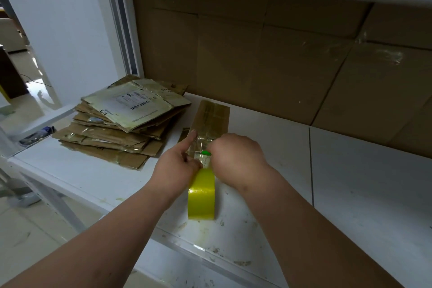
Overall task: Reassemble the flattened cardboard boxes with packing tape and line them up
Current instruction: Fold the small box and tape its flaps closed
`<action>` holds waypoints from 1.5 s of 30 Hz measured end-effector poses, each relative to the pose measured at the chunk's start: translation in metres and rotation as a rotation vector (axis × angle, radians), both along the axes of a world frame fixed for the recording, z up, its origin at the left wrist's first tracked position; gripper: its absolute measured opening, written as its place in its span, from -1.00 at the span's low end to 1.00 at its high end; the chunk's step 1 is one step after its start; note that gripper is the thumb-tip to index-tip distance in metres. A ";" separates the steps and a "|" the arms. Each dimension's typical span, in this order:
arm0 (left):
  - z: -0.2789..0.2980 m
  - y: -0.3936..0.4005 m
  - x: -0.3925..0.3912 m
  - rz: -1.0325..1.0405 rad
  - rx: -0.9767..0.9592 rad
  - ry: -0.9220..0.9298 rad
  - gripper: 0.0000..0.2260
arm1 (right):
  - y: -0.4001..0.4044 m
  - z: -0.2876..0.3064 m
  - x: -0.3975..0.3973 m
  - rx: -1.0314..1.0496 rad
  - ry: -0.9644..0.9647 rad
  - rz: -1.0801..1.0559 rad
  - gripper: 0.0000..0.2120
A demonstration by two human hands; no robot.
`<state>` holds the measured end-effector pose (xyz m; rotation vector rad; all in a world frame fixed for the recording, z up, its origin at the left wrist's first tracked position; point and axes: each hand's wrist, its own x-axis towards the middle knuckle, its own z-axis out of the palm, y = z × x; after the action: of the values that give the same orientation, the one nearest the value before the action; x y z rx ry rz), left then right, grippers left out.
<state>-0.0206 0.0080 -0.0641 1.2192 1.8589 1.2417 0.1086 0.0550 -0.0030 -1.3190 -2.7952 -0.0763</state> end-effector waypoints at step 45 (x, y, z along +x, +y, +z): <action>0.041 0.035 -0.047 -0.147 -0.232 0.751 -0.52 | 0.043 -0.058 -0.018 -0.137 0.481 -0.125 -0.50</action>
<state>-0.0675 0.0429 -0.0235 1.7999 2.2758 0.4801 0.0910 0.0981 -0.0606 -1.3234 -2.3470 0.3812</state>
